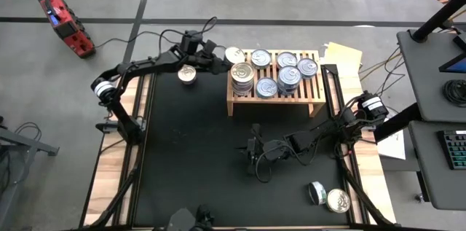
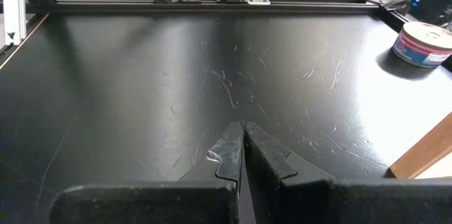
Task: Stack canned seafood by type on shelf
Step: Put the blue-pink tuna can on the shelf
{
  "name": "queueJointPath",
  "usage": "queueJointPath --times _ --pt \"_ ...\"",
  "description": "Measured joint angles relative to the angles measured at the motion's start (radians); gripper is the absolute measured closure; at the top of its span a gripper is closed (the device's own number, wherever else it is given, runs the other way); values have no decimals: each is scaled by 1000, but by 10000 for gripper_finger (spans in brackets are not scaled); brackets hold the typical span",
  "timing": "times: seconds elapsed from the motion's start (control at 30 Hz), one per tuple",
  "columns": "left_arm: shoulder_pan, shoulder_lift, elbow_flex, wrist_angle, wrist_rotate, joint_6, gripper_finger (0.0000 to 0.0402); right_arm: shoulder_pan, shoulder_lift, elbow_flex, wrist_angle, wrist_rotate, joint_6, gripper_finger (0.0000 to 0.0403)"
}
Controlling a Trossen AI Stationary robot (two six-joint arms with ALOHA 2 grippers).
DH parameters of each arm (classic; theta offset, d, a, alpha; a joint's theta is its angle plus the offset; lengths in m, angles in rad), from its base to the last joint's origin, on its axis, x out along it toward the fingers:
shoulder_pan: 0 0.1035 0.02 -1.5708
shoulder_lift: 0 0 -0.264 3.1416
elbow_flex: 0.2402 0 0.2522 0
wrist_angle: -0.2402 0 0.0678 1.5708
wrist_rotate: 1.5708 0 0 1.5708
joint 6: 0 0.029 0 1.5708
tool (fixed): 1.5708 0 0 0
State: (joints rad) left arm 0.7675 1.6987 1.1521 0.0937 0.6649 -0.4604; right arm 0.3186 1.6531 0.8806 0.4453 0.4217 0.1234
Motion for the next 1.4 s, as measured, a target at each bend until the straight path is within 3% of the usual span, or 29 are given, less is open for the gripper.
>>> queueJointPath --times 0.17,0.3,0.57,1.27,1.4 --pt "0 -23 -1 -53 7 45 85 0 0 -1 -3 0 0 394" --pt "0 -26 43 -185 -6 120 85 0 0 -1 -3 0 -2 394" --pt "-12 -22 194 -442 -173 270 85 0 0 -1 -3 0 -3 394" --pt "-34 -22 222 -463 -148 321 85 0 0 -1 -5 0 -3 394" --pt "-34 -30 245 -530 -149 333 85 0 0 -1 -8 0 -2 394"
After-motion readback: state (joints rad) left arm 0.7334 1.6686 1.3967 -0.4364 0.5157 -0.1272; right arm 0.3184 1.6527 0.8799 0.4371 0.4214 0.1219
